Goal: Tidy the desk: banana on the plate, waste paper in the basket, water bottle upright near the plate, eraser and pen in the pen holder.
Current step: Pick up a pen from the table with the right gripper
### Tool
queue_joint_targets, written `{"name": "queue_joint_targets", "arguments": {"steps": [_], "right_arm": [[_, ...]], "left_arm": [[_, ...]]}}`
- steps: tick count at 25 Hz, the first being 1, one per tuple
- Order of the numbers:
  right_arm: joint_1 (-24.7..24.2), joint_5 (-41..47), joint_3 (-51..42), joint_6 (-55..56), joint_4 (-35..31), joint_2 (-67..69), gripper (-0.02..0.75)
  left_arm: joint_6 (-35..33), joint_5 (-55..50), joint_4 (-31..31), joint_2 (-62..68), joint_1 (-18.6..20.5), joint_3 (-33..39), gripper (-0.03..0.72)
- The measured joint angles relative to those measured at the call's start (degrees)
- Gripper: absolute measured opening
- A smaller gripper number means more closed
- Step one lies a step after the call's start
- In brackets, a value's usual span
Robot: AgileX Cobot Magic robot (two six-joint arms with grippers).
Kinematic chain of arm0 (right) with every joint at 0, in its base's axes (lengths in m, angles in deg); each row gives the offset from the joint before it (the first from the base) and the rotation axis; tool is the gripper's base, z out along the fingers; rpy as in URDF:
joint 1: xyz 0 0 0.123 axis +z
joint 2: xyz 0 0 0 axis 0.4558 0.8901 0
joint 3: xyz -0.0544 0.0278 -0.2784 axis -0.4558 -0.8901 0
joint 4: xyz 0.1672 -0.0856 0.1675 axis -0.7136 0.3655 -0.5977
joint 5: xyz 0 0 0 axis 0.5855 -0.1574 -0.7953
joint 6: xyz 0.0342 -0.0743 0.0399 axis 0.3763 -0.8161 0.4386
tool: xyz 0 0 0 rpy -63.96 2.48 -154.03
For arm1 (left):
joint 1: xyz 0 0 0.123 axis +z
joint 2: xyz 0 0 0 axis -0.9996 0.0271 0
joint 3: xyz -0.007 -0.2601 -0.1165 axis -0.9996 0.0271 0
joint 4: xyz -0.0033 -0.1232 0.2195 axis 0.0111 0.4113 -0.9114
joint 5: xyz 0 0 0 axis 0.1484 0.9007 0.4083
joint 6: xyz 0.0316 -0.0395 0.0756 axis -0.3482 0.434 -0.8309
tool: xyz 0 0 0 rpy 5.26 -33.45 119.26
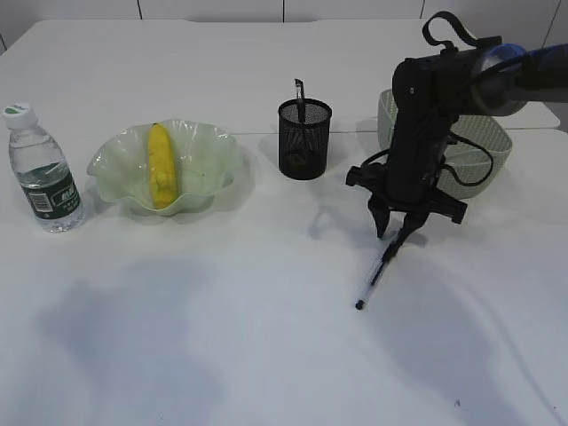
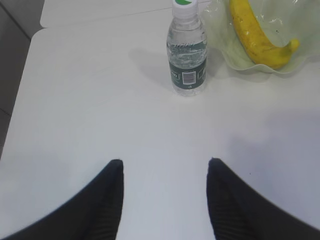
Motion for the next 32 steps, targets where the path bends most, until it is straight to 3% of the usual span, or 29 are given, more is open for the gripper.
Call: {"name": "queue_joint_targets", "arguments": {"steps": [32], "right_arm": [[0.0, -1.0, 0.0, -3.8, 1.9, 0.0, 0.237]], "left_arm": [[0.0, 0.0, 0.0, 0.0, 0.0, 0.0, 0.377]]}}
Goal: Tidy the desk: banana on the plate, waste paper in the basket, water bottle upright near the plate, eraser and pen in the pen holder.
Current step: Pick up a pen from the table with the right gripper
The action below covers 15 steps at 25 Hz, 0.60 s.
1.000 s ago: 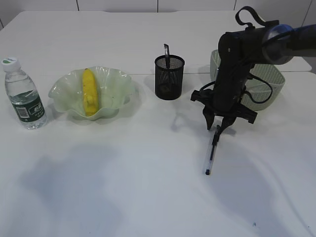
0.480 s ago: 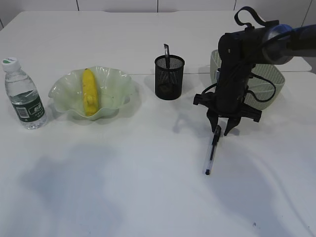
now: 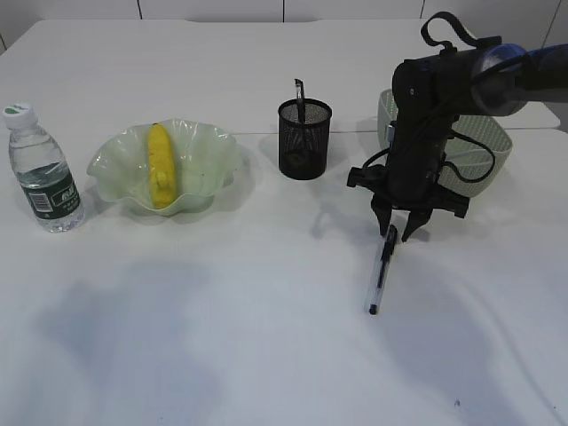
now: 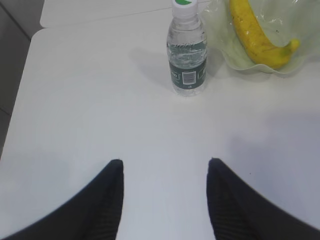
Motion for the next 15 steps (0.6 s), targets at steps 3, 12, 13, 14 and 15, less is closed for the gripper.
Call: {"name": "queue_joint_targets", "arguments": {"steps": [3, 12, 13, 14, 15], "right_arm": [[0.0, -1.3, 0.0, 0.0, 0.0, 0.0, 0.237], [0.0, -2.4, 0.0, 0.0, 0.0, 0.5, 0.237], [0.0, -2.4, 0.0, 0.0, 0.0, 0.9, 0.237], [0.0, -2.2, 0.0, 0.0, 0.0, 1.0, 0.237], [0.0, -2.2, 0.0, 0.0, 0.0, 1.0, 0.237]], "left_arm": [[0.0, 0.0, 0.0, 0.0, 0.0, 0.0, 0.377], [0.0, 0.0, 0.0, 0.0, 0.0, 0.0, 0.377], [0.0, 0.0, 0.0, 0.0, 0.0, 0.0, 0.377], [0.0, 0.0, 0.0, 0.0, 0.0, 0.0, 0.377], [0.0, 0.0, 0.0, 0.0, 0.0, 0.0, 0.377]]}}
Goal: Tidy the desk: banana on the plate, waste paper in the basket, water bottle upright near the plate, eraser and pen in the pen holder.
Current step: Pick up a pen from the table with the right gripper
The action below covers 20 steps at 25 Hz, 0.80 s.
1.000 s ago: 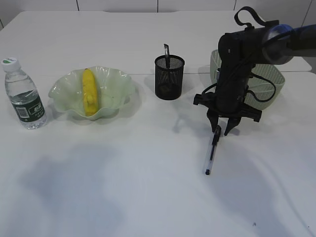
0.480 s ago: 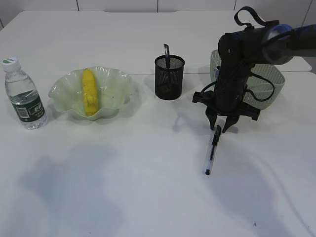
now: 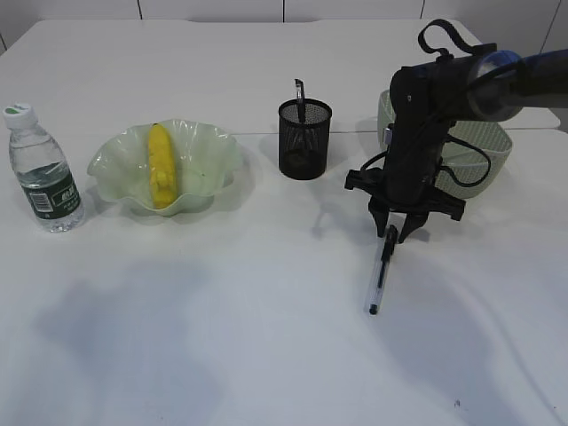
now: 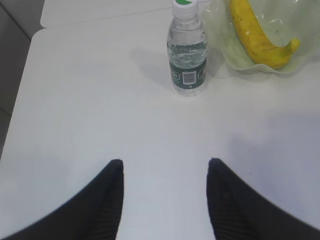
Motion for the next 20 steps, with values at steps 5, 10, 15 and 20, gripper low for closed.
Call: {"name": "queue_joint_targets", "arguments": {"steps": [5, 10, 15, 20], "right_arm": [[0.0, 0.8, 0.0, 0.0, 0.0, 0.0, 0.237], [0.0, 3.4, 0.0, 0.0, -0.4, 0.0, 0.237], [0.0, 5.6, 0.0, -0.1, -3.2, 0.0, 0.237], [0.0, 5.3, 0.0, -0.5, -4.5, 0.2, 0.237]], "left_arm": [[0.0, 0.0, 0.0, 0.0, 0.0, 0.0, 0.377], [0.0, 0.0, 0.0, 0.0, 0.0, 0.0, 0.377], [0.0, 0.0, 0.0, 0.0, 0.0, 0.0, 0.377], [0.0, 0.1, 0.0, 0.0, 0.0, 0.0, 0.377]]}}
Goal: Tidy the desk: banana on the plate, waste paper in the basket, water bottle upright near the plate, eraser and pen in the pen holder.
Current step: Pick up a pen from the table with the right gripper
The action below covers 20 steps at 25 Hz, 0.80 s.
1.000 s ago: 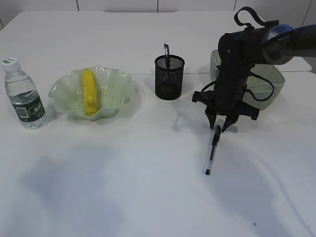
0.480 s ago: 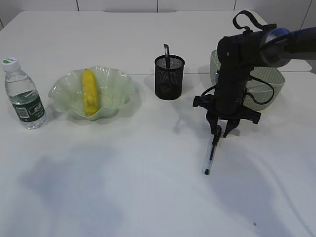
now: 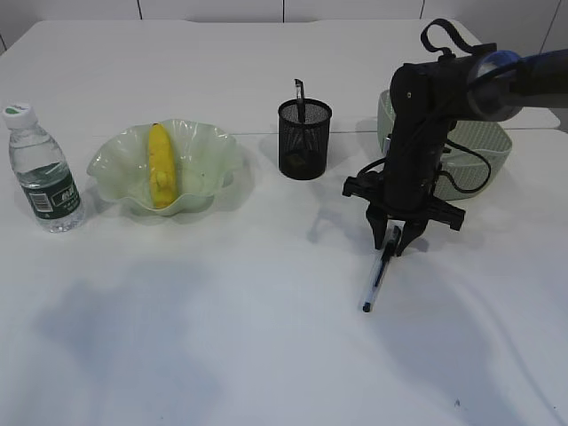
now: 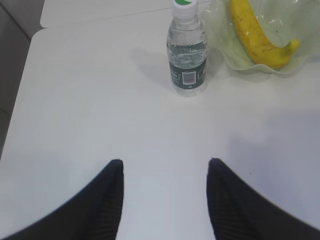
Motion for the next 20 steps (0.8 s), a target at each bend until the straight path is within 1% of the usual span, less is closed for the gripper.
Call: {"name": "queue_joint_targets", "arguments": {"steps": [5, 9, 11, 20], "right_arm": [[0.0, 0.0, 0.2, -0.4, -0.2, 0.2, 0.210], [0.0, 0.0, 0.3, -1.4, -0.5, 0.2, 0.115], [0.0, 0.0, 0.3, -1.6, -0.5, 0.2, 0.085], [0.0, -2.0, 0.4, -2.1, -0.6, 0.3, 0.076]], "left_arm": [[0.0, -0.2, 0.0, 0.0, 0.0, 0.0, 0.377], [0.0, -0.6, 0.0, 0.0, 0.0, 0.0, 0.377], [0.0, -0.6, 0.0, 0.0, 0.0, 0.0, 0.377], [0.0, -0.7, 0.0, 0.0, 0.0, 0.0, 0.377]]}}
